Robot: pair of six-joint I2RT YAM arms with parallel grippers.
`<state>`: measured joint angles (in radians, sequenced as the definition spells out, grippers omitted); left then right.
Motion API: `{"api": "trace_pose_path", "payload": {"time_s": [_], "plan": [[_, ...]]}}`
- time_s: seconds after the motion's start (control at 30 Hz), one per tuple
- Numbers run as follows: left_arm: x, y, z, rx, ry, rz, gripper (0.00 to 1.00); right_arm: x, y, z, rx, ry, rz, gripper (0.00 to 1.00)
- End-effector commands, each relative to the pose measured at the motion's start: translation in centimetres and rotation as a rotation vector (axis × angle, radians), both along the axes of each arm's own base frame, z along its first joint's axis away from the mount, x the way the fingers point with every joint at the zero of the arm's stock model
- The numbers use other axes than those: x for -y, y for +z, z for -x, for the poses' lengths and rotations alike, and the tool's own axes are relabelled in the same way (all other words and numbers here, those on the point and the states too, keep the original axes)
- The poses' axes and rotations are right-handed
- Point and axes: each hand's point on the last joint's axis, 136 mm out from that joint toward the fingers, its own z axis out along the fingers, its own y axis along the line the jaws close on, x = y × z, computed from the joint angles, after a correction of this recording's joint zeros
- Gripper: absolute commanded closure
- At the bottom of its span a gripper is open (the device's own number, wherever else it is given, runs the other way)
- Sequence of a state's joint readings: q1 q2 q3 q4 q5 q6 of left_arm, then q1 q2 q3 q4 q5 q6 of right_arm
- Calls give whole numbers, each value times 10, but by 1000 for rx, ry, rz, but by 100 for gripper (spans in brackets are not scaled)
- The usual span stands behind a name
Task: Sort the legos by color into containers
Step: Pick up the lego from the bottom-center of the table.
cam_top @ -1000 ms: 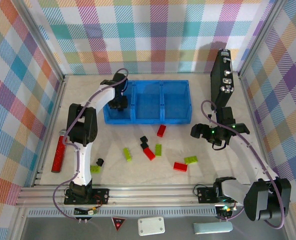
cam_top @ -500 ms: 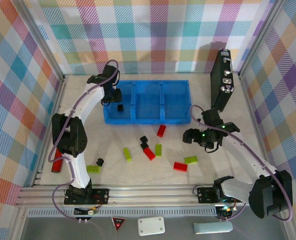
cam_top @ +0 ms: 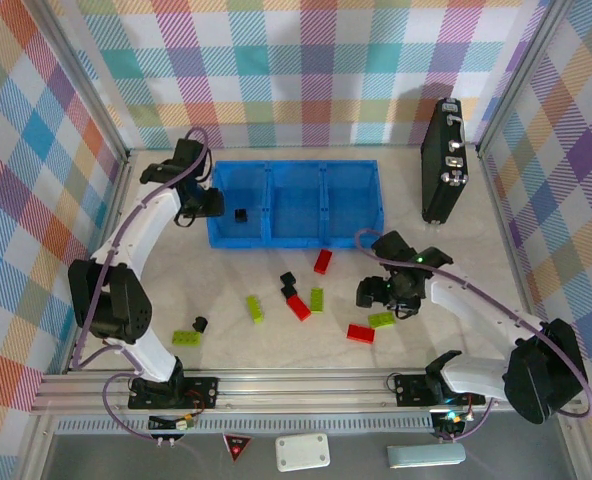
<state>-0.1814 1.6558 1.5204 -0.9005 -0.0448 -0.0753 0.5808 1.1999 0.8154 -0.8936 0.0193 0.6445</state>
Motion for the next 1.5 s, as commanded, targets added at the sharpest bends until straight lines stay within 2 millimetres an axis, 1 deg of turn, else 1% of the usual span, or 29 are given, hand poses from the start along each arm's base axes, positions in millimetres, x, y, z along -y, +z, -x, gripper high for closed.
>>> {"api": "trace_pose_path", "payload": {"time_s": [0.0,0.17,0.37,0.53,0.87,1.0,1.1,1.3,1.47], "plan": [[-2,2,9,41,-54,-5,55,-3,-3,15,-61,-155,6,17],[-3,-8,9,103,-72,-9,55,-20,-7,26,-79,-242,30,15],[-10,-12,9,128,-67,-50,55,-25,-21,40,-112,-253,103,10],[-11,-12,10,129,-66,-54,55,-30,-33,48,-139,-232,129,7],[-13,-10,10,140,-64,-65,54,-40,-59,46,-166,-195,150,8],[-12,-11,9,135,-66,-62,54,-37,-73,54,-208,-198,179,13],[-12,-11,10,133,-67,-65,54,-35,-77,57,-209,-200,184,17],[-13,-11,10,133,-69,-69,54,-35,-72,55,-194,-197,182,25],[-14,-10,10,134,-67,-73,54,-36,-65,53,-184,-186,180,30]]}}
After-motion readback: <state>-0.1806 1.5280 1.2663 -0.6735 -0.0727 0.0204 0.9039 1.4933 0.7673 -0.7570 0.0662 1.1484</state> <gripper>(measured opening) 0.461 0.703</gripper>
